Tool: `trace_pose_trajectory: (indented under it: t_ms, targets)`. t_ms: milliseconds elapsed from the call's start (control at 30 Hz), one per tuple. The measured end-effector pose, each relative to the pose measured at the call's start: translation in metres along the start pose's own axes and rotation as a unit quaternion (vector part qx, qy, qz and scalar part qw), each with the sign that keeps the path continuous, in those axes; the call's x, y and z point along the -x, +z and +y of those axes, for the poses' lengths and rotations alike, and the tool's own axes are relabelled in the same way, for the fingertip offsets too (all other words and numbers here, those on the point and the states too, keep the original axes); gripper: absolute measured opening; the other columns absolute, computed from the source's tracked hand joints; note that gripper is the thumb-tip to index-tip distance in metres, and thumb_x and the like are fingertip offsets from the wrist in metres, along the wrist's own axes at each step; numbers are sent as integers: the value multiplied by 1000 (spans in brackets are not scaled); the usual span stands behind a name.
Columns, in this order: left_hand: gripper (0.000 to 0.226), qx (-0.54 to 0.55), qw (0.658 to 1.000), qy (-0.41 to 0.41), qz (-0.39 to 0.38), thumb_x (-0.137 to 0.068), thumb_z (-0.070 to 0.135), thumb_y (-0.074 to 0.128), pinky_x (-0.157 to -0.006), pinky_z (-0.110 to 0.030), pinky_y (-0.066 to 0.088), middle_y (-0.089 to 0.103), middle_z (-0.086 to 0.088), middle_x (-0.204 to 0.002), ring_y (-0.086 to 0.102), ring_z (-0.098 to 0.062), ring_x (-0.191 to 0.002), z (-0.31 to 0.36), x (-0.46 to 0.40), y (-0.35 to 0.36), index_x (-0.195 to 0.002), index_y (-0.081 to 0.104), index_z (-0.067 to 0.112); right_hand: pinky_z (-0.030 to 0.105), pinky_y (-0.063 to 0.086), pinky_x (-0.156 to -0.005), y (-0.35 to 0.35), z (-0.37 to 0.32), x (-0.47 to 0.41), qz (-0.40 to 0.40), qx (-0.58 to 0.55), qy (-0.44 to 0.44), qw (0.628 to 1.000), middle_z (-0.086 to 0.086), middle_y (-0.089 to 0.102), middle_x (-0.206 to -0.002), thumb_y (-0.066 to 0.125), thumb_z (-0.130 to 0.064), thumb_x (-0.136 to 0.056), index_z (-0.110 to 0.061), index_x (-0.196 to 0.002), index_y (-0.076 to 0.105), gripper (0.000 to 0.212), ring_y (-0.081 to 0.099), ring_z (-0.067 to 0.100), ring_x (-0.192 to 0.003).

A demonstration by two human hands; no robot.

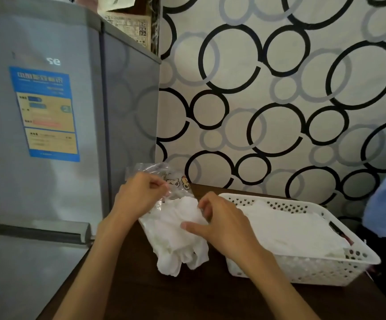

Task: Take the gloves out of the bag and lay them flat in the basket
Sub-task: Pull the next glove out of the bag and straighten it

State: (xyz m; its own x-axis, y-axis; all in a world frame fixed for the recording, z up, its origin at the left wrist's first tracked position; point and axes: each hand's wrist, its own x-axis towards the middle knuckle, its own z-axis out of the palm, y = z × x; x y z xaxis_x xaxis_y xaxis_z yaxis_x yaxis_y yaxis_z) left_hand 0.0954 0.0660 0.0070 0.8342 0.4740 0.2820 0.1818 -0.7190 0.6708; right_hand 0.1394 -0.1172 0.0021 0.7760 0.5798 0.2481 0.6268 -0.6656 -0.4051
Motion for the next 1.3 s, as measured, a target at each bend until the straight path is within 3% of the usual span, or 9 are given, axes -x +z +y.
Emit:
trace_pose_trajectory:
  t_ms: [133, 300, 433, 533, 667, 900, 1067, 1167, 1300]
  targets:
    - [12, 27, 1000, -5, -10, -90, 30, 62, -83, -31, 51, 65, 22, -76, 64, -3, -83, -1, -2, 2, -83, 71, 35, 25, 37, -75, 17, -18, -2, -8, 58, -44, 997, -9, 40, -119, 69, -57, -74, -28, -118, 42, 59, 50, 12, -102]
    - [8, 51, 995, 15, -89, -90, 31, 62, -76, -32, 56, 71, 11, -82, 66, -4, -74, -3, -2, -1, -86, 69, 30, 24, 41, -74, 18, -8, -11, 24, 84, -71, 994, -5, 56, -114, 57, -35, -92, -26, -105, 68, 19, 57, 16, -99]
    - [6, 29, 995, 8, -93, -89, 26, 65, -85, -35, 52, 69, 18, -86, 64, -8, -90, -8, -3, -3, -88, 65, 31, 21, 43, -75, 8, 4, -17, 46, -7, -37, 998, -9, 68, -106, 57, -29, -93, -26, -106, 71, 20, 60, 8, -92]
    - [26, 4, 996, 15, -87, -87, 8, 61, -85, -31, 49, 68, 25, -79, 63, -2, -97, -10, -3, -3, -79, 60, 32, 22, 48, -82, 4, 11, -20, 29, -94, 0, 995, -7, 70, -104, 57, -27, -93, -23, -105, 70, 18, 62, 7, -96]
    - [37, -29, 994, 45, -96, -88, 11, 64, -94, -39, 50, 67, 25, -91, 61, 1, -95, -12, -4, 1, -69, 67, 43, 18, 47, -78, -1, 10, -21, 12, -205, 45, 978, -5, 66, -105, 50, -27, -97, -18, -109, 63, 20, 60, 4, -93]
    - [66, 5, 963, 129, -237, -73, 11, 79, -94, -13, 38, 47, 25, -128, 44, 4, -116, -4, 1, -4, -126, 51, 39, 13, 38, -66, -8, 12, -22, -7, -317, 67, 946, -12, 63, -93, 44, -29, -99, -22, -100, 63, 20, 56, -3, -86]
    - [21, 38, 981, 134, -135, -84, 39, 68, -96, -40, 49, 65, 19, -110, 60, -4, -102, -3, -2, 10, -105, 69, 36, 19, 42, -69, -11, 16, -21, 22, -391, 86, 916, -2, 65, -91, 42, -29, -100, -17, -95, 63, 24, 57, 7, -82]
    - [30, 124, 976, 136, -120, -92, 39, 58, -88, -44, 54, 72, -2, -97, 67, -19, -89, 3, -2, 6, -99, 72, 14, 19, 44, -70, -14, 24, -19, 48, -411, 102, 905, -3, 67, -91, 45, -29, -99, -17, -97, 65, 23, 60, 8, -84]
    - [19, 239, 961, 123, -67, -94, 26, 58, -70, -26, 57, 73, -4, -88, 70, -16, -79, 17, 5, 2, -92, 72, 13, 12, 46, -63, -22, 35, -11, 42, -414, 115, 902, -6, 69, -91, 49, -28, -97, -18, -99, 67, 21, 63, 4, -80]
